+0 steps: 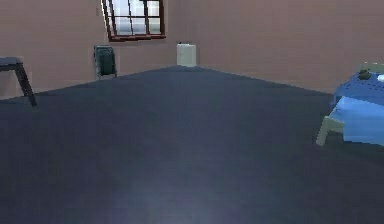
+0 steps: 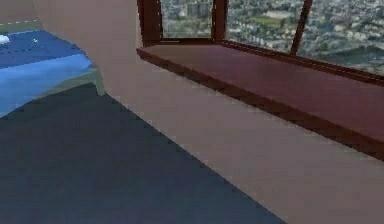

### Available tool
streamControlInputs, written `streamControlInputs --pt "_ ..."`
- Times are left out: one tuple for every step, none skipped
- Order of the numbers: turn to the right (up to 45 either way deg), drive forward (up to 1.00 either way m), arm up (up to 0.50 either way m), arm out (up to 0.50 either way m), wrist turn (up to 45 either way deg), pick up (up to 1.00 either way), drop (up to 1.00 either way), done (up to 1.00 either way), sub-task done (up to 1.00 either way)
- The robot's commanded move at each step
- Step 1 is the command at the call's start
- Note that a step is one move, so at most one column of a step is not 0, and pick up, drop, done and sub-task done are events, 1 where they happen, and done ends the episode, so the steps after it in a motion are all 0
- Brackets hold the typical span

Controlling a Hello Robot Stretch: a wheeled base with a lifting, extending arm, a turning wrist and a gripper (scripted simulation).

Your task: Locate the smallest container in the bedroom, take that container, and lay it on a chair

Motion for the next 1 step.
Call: streamControlInputs --pt "-24.0 0.00 0.00 0.00 0.0 0.00 0.00 0.00 0.00"
